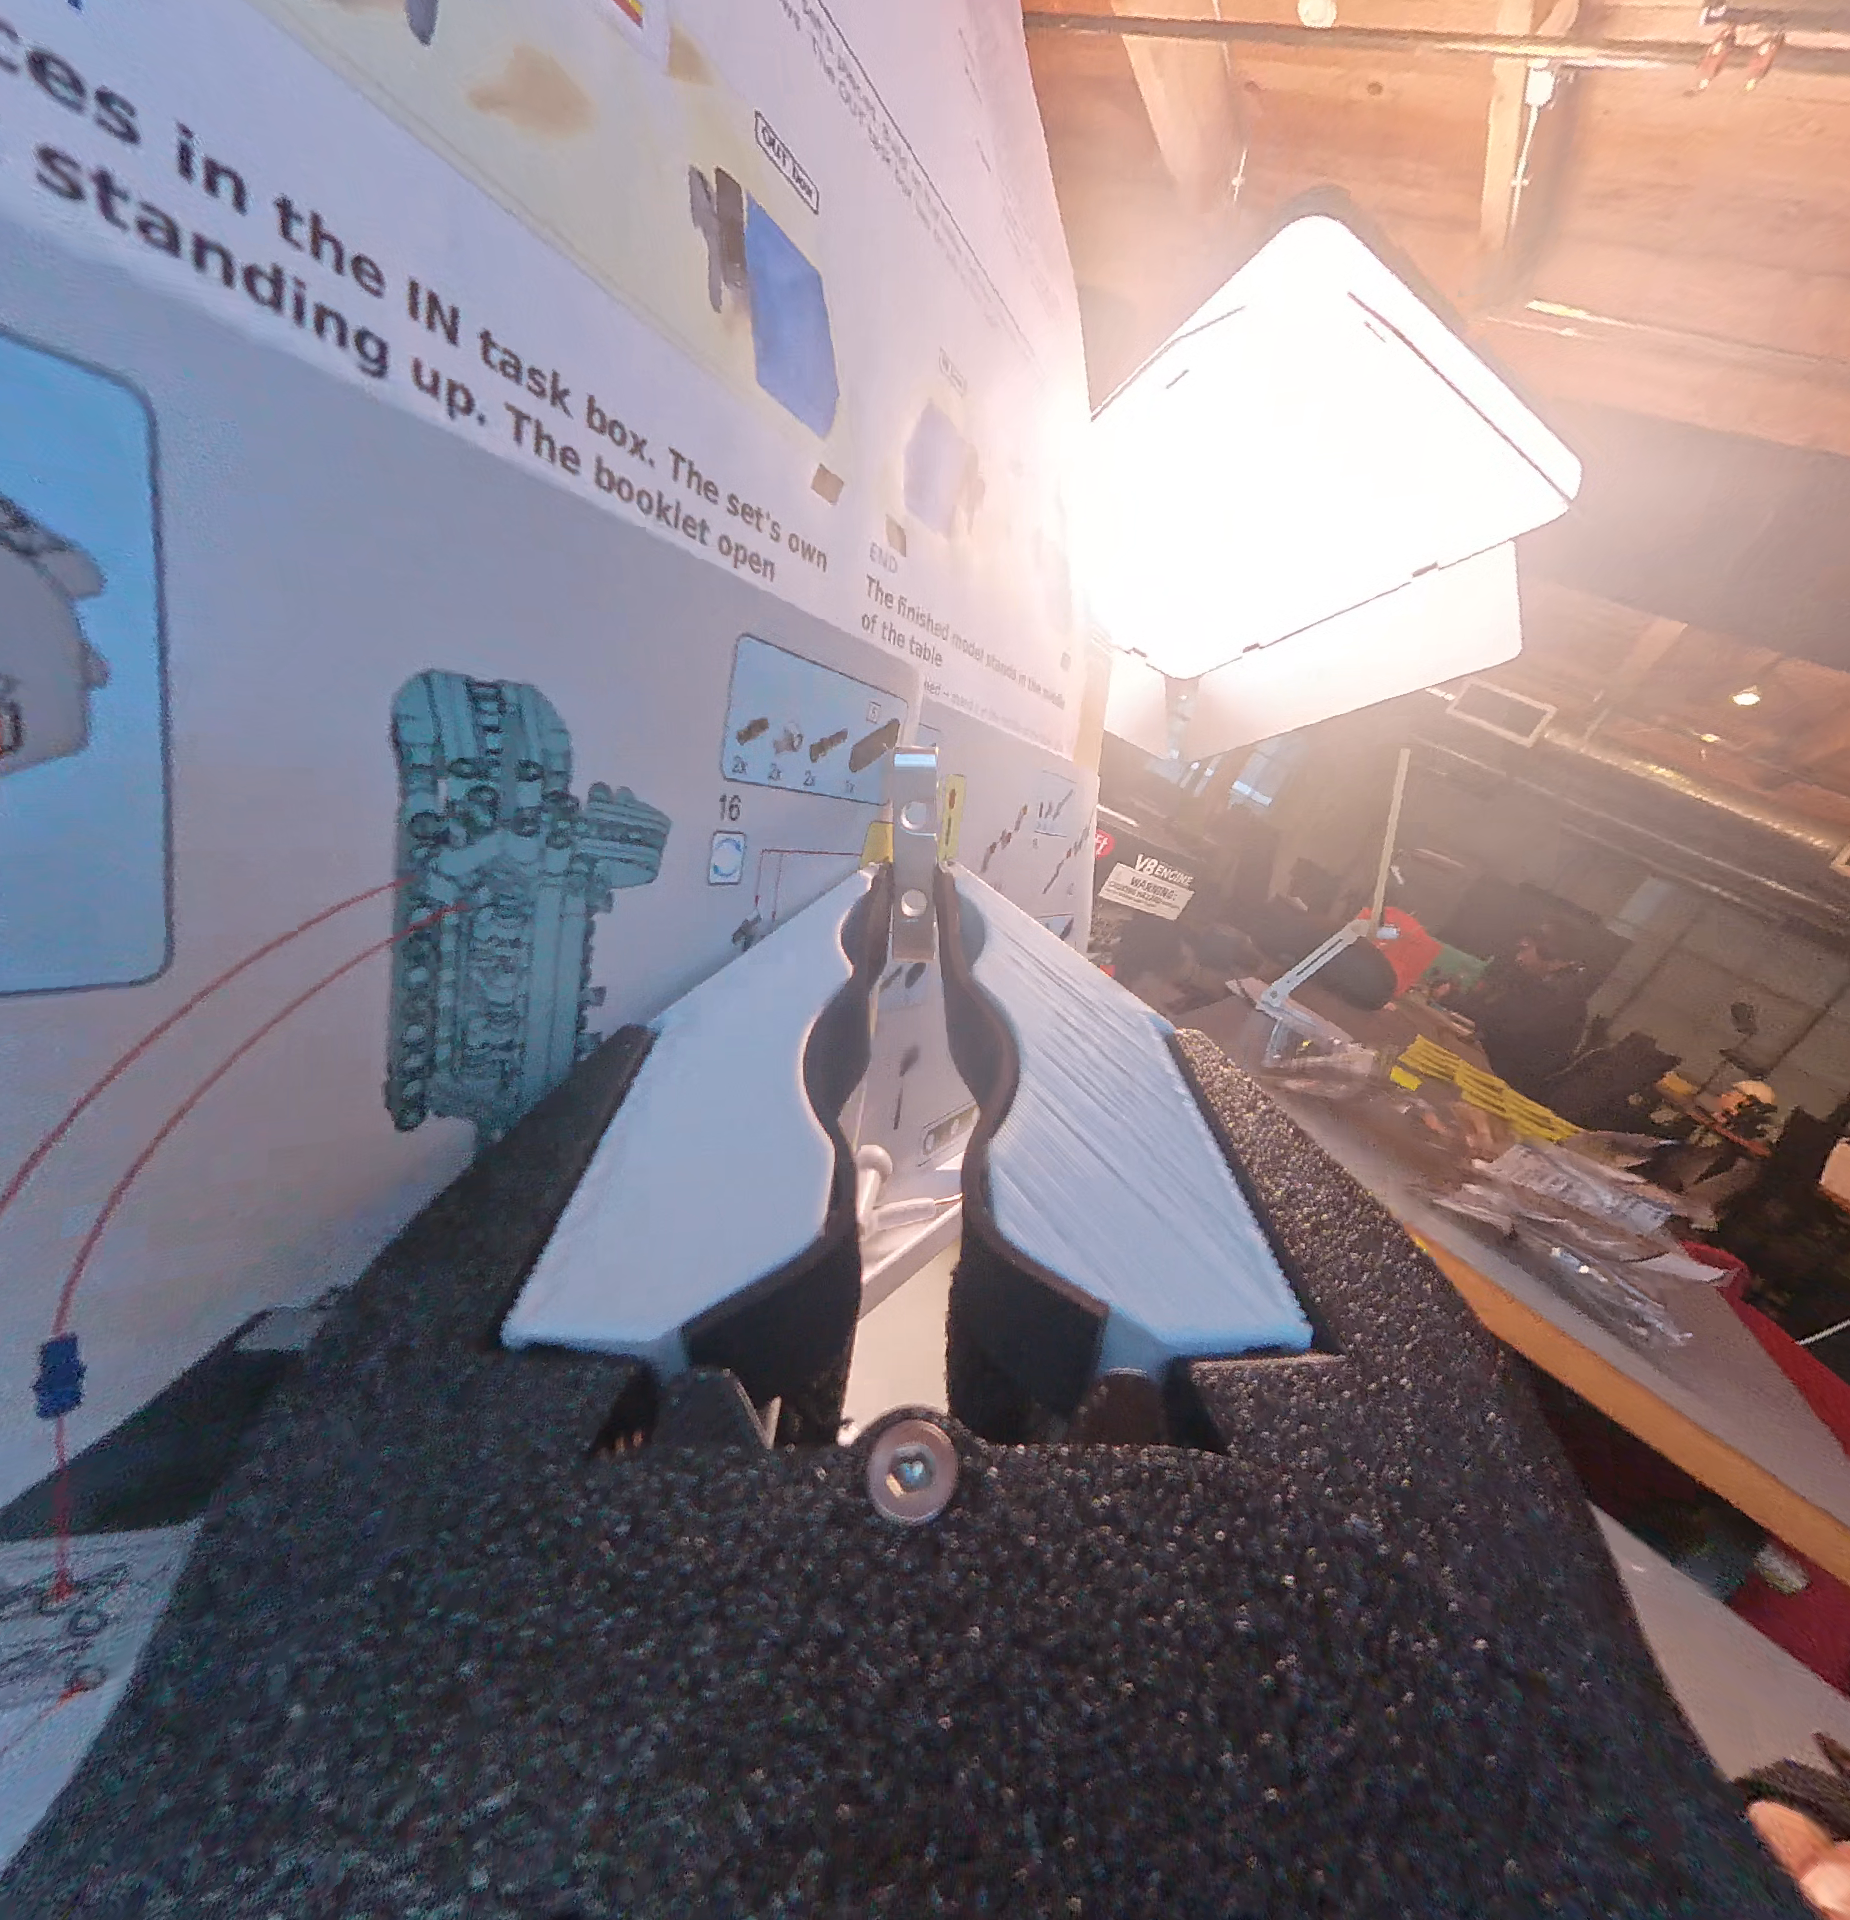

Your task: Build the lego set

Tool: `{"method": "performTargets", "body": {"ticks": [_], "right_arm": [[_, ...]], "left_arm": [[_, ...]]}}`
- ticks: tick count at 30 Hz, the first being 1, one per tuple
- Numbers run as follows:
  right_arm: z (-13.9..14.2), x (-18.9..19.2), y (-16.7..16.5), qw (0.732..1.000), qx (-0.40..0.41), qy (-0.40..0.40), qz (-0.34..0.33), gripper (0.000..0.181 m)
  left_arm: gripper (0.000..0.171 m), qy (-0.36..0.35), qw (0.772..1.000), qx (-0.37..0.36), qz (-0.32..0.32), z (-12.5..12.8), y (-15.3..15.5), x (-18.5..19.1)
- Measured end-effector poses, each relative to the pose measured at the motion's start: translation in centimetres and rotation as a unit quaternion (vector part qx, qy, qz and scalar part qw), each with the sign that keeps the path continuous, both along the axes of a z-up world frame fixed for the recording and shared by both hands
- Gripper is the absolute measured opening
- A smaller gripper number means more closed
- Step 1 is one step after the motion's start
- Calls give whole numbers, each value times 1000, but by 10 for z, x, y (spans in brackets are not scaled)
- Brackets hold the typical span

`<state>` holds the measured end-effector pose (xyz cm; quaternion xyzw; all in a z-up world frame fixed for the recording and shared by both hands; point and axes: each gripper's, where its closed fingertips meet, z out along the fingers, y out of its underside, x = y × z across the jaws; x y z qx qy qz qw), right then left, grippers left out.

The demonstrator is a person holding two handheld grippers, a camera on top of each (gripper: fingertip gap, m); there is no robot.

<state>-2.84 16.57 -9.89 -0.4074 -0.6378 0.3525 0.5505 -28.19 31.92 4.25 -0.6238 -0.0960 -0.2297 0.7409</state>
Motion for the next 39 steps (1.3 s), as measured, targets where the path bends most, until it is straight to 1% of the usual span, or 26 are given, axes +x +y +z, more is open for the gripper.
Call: {"method": "performTargets", "body": {"ticks": [3,5,7,8,9,11,14,16,17,18,23,26,29,33,35,36,39], "right_arm": [[0,0,3,1000,-4,0,-3,34],[0,1,5,1000,-10,0,-6,34],[0,2,7,1000,-8,1,-10,34],[1,2,8,1000,-7,1,-10,34],[1,3,7,1000,-6,2,-10,34],[2,3,6,1000,-2,2,-9,34],[0,2,5,1000,8,-2,-9,34],[0,2,4,1000,11,-3,-9,34],[0,2,4,1000,11,-3,-9,34],[0,3,4,1000,11,-3,-10,34],[0,5,7,1000,14,-2,-17,34],[0,5,9,1000,14,-3,-20,34],[-1,5,8,1000,15,-5,-18,34],[-4,3,5,1000,16,-11,-13,34],[-7,2,5,1000,16,-15,-13,33],[-8,1,5,1000,16,-17,-13,33],[-10,1,8,1000,15,-20,-15,33]], "left_arm": [[6,11,1000,-10,11,3,-1,-4],[6,29,999,-18,31,7,-4,-10],[6,84,994,-41,55,9,-6,-14],[6,126,988,-57,66,8,-7,-15],[6,174,979,-76,77,6,-7,-16],[6,269,952,-101,104,4,-7,-18],[6,408,890,-135,149,0,-8,-24],[7,473,852,-148,166,-3,-8,-25],[7,490,841,-154,168,-4,-7,-24],[7,498,836,-157,167,-5,-7,-24],[7,517,825,-161,163,-6,-9,-22],[7,542,809,-169,153,-15,-16,-18],[7,582,783,-175,130,-34,-27,-11],[7,647,726,-209,107,-67,-43,-13],[7,672,699,-225,98,-78,-47,-17],[7,677,693,-228,96,-80,-48,-18],[7,677,692,-239,77,-81,-49,-18]]}}
